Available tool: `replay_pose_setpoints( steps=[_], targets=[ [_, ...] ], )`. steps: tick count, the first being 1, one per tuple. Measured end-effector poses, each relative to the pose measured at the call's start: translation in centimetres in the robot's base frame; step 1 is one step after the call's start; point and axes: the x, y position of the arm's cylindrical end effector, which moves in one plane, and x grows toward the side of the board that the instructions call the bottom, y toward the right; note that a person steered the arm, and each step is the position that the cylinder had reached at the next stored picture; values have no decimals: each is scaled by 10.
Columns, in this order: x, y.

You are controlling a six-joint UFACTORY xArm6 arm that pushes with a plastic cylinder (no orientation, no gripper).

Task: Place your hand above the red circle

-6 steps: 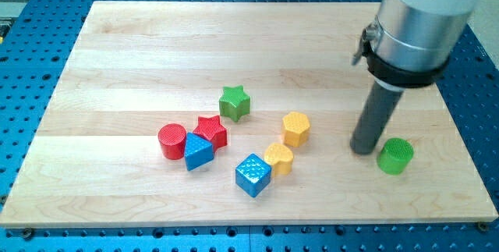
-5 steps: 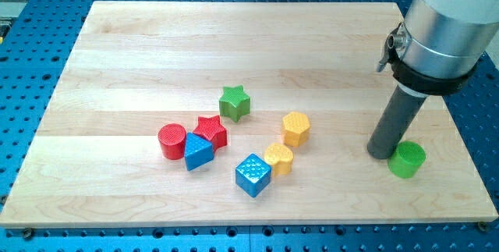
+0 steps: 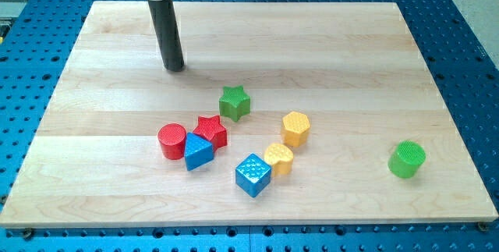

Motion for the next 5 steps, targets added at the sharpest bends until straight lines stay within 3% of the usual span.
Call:
replay_pose_setpoints(
  steps=[2, 5],
  targets=[
    [32, 0],
    [47, 0]
  ],
)
